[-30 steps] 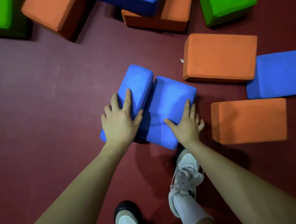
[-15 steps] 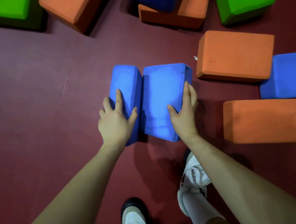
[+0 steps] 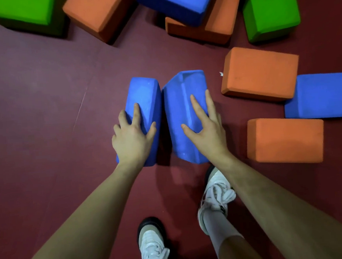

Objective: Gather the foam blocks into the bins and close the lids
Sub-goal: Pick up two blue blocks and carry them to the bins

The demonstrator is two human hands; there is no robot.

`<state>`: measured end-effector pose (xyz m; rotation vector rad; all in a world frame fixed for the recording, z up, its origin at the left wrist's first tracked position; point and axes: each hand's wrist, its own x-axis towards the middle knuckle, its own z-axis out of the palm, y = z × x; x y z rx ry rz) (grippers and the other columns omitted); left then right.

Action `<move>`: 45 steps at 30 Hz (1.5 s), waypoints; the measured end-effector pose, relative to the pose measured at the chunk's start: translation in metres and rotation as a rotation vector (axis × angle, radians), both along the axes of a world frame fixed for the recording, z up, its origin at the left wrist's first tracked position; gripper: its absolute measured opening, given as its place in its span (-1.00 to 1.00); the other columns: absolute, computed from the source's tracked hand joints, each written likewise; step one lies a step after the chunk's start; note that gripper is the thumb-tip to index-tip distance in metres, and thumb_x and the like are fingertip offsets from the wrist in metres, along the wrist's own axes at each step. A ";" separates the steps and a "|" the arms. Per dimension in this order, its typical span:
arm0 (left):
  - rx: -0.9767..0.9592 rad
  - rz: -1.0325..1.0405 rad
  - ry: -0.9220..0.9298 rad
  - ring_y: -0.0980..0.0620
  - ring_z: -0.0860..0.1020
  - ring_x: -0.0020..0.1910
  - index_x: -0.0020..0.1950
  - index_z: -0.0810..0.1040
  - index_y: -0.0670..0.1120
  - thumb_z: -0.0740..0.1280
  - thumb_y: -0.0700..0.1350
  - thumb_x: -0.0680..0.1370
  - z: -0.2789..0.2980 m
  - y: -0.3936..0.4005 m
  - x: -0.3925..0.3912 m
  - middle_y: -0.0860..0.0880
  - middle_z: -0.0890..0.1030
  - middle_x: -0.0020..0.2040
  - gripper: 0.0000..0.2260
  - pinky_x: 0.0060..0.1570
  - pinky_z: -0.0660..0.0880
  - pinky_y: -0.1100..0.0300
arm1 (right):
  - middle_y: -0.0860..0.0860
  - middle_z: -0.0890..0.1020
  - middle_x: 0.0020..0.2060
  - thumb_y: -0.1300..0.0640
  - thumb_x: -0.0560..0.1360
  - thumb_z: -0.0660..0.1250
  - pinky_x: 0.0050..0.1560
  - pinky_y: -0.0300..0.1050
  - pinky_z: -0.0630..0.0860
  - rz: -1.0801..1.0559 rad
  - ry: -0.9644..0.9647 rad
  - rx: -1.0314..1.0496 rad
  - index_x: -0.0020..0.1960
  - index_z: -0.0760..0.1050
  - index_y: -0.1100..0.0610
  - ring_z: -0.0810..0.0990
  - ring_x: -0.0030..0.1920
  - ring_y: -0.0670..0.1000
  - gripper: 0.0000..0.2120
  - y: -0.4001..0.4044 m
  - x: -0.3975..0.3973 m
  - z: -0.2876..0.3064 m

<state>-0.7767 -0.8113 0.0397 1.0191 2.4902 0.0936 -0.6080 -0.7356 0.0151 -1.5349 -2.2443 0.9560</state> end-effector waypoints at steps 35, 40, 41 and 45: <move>0.100 1.109 0.220 -0.23 0.38 0.20 0.54 0.16 0.11 0.21 0.21 0.56 0.572 -0.344 -0.033 -0.08 0.14 0.53 -0.42 0.13 0.36 0.00 | -0.04 0.09 0.55 -0.08 0.48 0.37 0.13 0.06 0.40 1.281 0.003 0.313 0.49 0.24 -0.17 0.39 0.25 0.22 -0.38 -0.243 -0.224 0.563; 0.065 1.355 0.267 -0.22 0.38 0.21 0.53 0.16 0.13 0.21 0.20 0.56 0.593 -0.443 0.016 -0.07 0.13 0.54 -0.43 0.14 0.36 0.01 | -0.03 0.10 0.55 -0.07 0.47 0.38 0.11 0.06 0.42 1.565 0.049 0.311 0.48 0.25 -0.16 0.42 0.19 0.22 -0.38 -0.353 -0.223 0.582; 0.053 1.399 0.279 -0.22 0.38 0.21 0.53 0.17 0.13 0.21 0.21 0.56 0.596 -0.465 0.028 -0.07 0.13 0.54 -0.43 0.13 0.36 0.02 | -0.03 0.11 0.55 -0.07 0.47 0.38 0.11 0.07 0.43 1.621 0.064 0.305 0.48 0.26 -0.15 0.42 0.19 0.22 -0.38 -0.378 -0.220 0.584; 0.013 1.586 0.316 -0.22 0.40 0.20 0.53 0.18 0.13 0.21 0.21 0.56 0.604 -0.562 0.084 -0.07 0.14 0.54 -0.44 0.13 0.37 0.03 | -0.03 0.14 0.54 -0.07 0.46 0.39 0.08 0.09 0.46 1.843 0.114 0.311 0.47 0.28 -0.16 0.45 0.16 0.24 -0.39 -0.490 -0.202 0.591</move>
